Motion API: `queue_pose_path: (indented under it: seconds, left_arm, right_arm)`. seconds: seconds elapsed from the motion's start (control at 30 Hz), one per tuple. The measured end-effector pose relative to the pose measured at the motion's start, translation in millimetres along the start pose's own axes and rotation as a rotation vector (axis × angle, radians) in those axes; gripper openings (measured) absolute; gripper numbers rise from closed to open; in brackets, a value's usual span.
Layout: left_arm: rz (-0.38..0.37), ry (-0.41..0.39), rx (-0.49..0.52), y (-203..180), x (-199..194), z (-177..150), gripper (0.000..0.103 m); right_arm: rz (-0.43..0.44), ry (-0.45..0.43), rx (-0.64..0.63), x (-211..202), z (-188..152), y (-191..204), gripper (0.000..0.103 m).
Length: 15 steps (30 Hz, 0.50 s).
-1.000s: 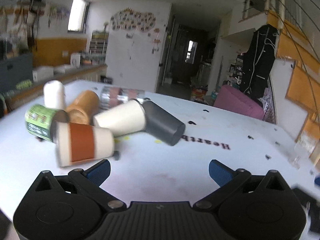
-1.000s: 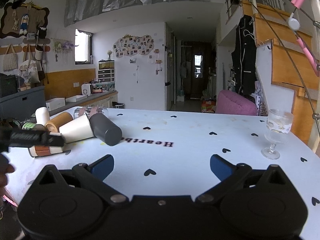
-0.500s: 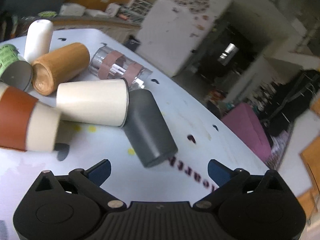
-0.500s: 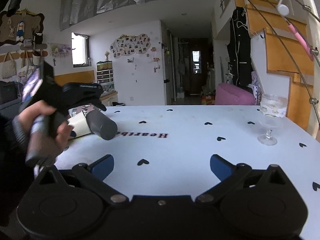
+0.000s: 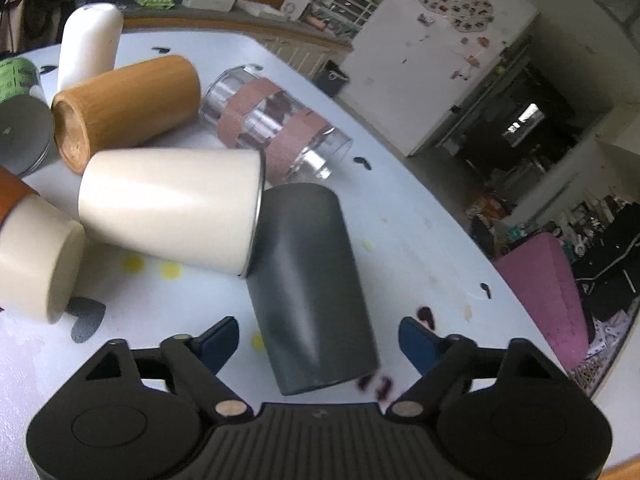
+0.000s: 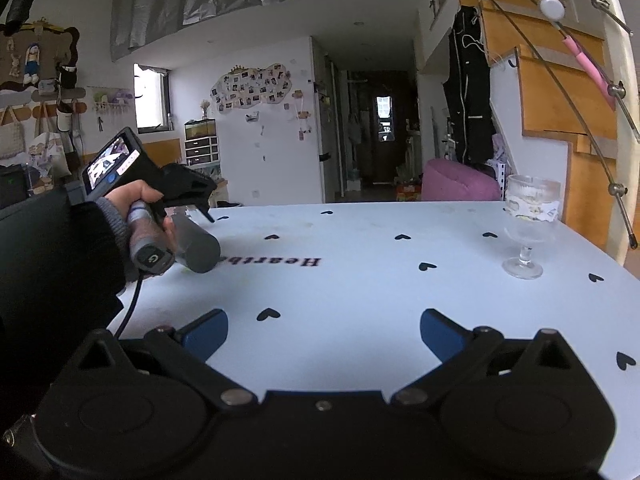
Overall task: Flip cup upright
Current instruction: 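Move the left gripper to the grey cup and close around its base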
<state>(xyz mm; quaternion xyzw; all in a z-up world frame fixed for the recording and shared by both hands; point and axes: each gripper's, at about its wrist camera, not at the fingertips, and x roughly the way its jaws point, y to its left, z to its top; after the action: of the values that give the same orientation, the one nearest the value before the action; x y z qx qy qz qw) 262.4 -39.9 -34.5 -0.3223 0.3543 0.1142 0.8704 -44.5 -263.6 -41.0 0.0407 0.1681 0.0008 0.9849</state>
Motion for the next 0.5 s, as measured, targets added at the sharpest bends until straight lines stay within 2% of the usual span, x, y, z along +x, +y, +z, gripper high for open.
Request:
queue_pose_path:
  seconds: [0.07, 0.1, 0.2, 0.33, 0.5]
  left_arm:
    - [-0.004, 0.021, -0.013, 3, 6, -1, 0.069]
    - [-0.023, 0.027, -0.014, 5, 6, -1, 0.067]
    - [-0.037, 0.043, 0.029, 5, 2, -4, 0.066]
    - [-0.112, 0.122, 0.112, 8, -8, -15, 0.065]
    - [-0.193, 0.18, 0.29, 12, -34, -40, 0.065]
  right_arm:
    - [-0.002, -0.001, 0.001, 0, 0, 0, 0.103]
    - [-0.003, -0.001, 0.0, 0, 0, 0, 0.103]
    - [-0.007, -0.005, 0.001, -1, 1, 0, 0.103]
    - [-0.011, -0.011, 0.005, -2, 3, -1, 0.103]
    - [-0.012, -0.021, 0.015, -3, 4, -5, 0.103]
